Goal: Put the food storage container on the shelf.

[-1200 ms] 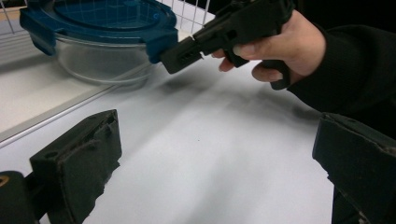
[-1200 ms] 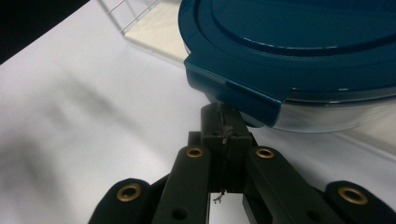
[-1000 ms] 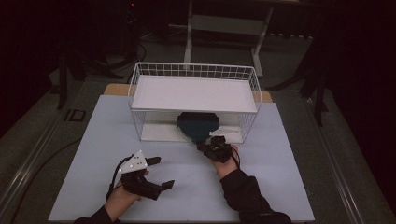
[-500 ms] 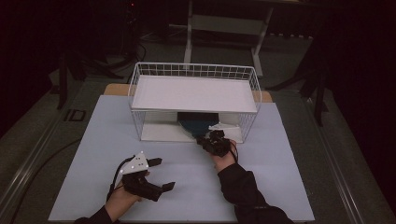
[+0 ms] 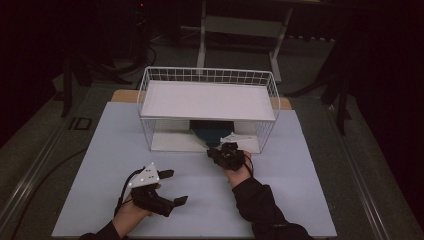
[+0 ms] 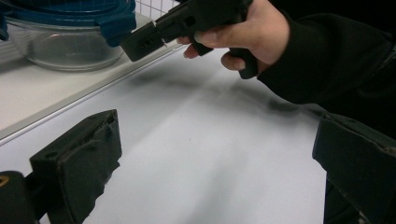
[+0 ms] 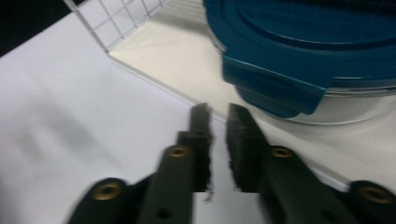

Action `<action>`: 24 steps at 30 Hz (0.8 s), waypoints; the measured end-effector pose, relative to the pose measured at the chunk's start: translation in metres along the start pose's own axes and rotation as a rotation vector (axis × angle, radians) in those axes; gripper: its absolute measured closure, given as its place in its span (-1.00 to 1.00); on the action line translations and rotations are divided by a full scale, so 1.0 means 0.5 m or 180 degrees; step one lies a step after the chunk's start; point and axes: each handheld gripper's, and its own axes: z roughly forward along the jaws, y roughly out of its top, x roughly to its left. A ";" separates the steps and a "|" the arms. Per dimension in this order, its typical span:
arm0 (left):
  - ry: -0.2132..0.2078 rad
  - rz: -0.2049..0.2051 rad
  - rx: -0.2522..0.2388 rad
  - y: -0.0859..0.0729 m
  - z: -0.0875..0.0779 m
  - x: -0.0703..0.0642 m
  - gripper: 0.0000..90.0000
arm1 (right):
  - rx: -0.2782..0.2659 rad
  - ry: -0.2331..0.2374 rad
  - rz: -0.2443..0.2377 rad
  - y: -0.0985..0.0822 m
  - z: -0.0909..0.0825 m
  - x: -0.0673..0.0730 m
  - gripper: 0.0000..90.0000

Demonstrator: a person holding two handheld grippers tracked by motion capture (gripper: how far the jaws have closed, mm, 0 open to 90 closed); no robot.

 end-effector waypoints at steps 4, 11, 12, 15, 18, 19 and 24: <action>-0.0003 -0.0005 0.0001 0.001 0.000 -0.002 -0.96 | -0.0072 -0.0011 -0.0039 -0.001 -0.019 0.015 0.08; -0.0036 -0.0001 -0.0026 0.002 0.000 -0.001 -0.96 | -0.0168 0.0004 -0.0107 -0.004 -0.056 0.037 -0.40; -0.0039 0.0002 -0.0027 0.002 0.000 -0.002 -0.96 | -0.0161 0.0086 -0.0103 -0.006 -0.061 0.037 -0.48; -0.0048 0.0014 -0.0022 0.002 0.001 -0.003 -0.96 | -0.0211 0.0217 -0.0059 -0.013 -0.075 0.036 -0.69; -0.0058 0.0004 -0.0034 0.001 0.001 -0.003 -0.96 | -0.0279 0.0199 -0.0123 -0.022 -0.091 0.035 -0.69; -0.0053 0.0005 -0.0025 0.001 0.002 -0.003 -0.96 | -0.0300 0.0216 -0.0114 -0.025 -0.099 0.032 -0.69; -0.0068 0.0044 -0.0008 0.000 0.004 -0.007 -0.97 | -0.0341 0.0194 -0.0139 -0.043 -0.130 0.019 -0.68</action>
